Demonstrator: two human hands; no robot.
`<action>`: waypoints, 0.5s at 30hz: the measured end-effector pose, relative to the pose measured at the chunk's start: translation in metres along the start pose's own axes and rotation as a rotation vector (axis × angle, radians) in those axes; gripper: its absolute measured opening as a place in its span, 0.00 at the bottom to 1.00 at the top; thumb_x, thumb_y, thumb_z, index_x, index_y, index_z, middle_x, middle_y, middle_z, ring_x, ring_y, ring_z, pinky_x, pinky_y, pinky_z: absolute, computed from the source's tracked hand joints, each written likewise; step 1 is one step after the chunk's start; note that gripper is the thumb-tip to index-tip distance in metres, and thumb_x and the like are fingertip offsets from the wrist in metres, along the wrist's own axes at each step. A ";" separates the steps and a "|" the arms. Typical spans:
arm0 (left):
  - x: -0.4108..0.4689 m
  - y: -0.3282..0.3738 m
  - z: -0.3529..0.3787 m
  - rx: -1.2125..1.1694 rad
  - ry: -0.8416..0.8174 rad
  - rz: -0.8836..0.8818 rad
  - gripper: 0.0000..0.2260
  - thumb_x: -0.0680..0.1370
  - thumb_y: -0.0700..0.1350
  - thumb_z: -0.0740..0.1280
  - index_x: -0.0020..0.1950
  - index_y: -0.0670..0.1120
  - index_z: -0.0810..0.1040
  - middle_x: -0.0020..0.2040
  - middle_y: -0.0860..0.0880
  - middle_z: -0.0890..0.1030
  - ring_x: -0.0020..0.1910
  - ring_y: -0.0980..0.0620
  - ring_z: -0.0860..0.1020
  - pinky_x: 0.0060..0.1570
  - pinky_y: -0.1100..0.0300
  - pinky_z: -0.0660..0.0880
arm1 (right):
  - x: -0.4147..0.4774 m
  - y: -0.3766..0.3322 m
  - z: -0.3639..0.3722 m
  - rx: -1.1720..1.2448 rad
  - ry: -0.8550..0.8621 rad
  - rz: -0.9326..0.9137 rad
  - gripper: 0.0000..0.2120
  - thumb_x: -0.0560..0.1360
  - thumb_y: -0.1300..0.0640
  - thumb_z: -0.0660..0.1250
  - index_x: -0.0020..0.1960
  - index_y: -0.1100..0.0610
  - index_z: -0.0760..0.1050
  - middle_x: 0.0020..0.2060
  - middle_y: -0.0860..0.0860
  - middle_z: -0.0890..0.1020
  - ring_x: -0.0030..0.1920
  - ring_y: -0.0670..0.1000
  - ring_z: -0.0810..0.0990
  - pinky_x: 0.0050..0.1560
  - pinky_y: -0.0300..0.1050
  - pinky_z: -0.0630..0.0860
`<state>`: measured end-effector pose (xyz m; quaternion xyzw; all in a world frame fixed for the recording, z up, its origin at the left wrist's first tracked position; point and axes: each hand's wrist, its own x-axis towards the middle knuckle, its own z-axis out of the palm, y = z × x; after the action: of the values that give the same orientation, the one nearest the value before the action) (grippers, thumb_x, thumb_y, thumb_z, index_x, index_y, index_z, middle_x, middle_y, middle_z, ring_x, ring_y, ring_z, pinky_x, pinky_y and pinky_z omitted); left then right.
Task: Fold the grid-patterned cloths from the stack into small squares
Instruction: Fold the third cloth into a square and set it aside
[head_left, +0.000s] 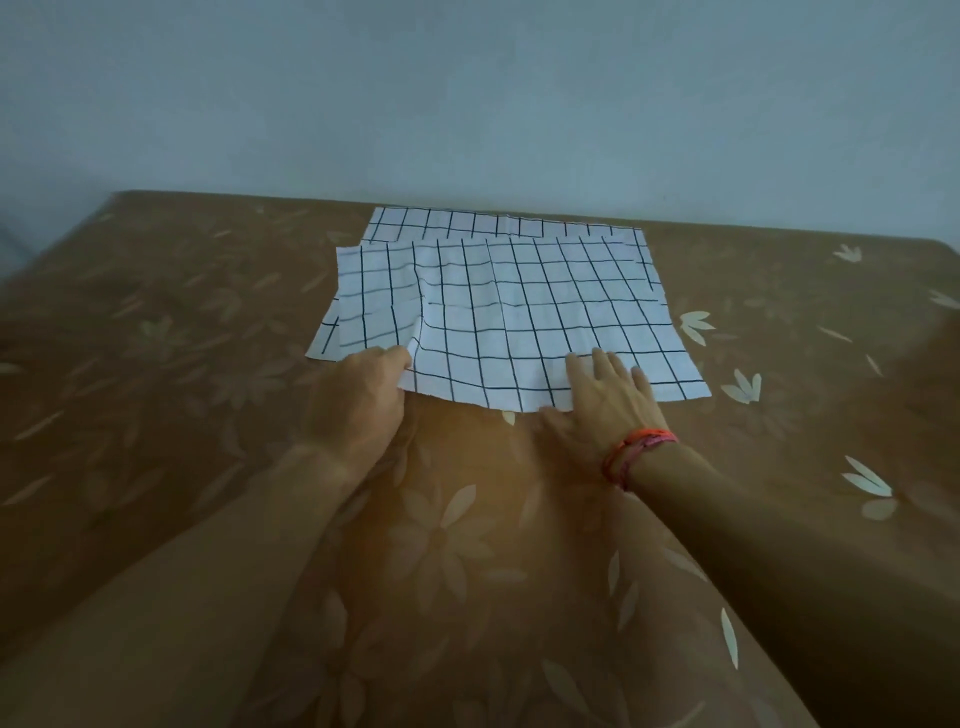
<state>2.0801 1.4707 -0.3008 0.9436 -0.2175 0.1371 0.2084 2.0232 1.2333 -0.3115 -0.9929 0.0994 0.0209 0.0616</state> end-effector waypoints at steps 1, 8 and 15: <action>-0.006 0.002 -0.006 -0.002 -0.003 0.006 0.12 0.76 0.33 0.65 0.57 0.41 0.80 0.45 0.42 0.83 0.42 0.43 0.80 0.41 0.47 0.79 | -0.006 -0.011 -0.002 0.014 -0.008 -0.036 0.34 0.74 0.38 0.58 0.73 0.55 0.57 0.74 0.59 0.60 0.75 0.57 0.55 0.75 0.58 0.52; -0.052 0.029 -0.046 -0.074 -0.043 0.030 0.10 0.72 0.36 0.69 0.51 0.44 0.78 0.43 0.49 0.77 0.43 0.47 0.76 0.37 0.50 0.75 | -0.063 -0.107 -0.023 0.109 0.121 -0.274 0.23 0.74 0.47 0.63 0.68 0.52 0.69 0.64 0.56 0.73 0.68 0.57 0.70 0.64 0.53 0.66; -0.108 0.028 -0.105 -0.062 -0.039 0.053 0.14 0.65 0.34 0.72 0.47 0.46 0.76 0.40 0.52 0.76 0.40 0.49 0.75 0.33 0.58 0.70 | -0.110 -0.141 -0.041 0.268 0.144 -0.174 0.13 0.72 0.47 0.57 0.46 0.46 0.79 0.40 0.47 0.81 0.48 0.51 0.79 0.51 0.48 0.71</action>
<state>1.9552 1.5334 -0.2371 0.9331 -0.2508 0.1175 0.2296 1.9453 1.3869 -0.2482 -0.9796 0.0193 -0.0691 0.1875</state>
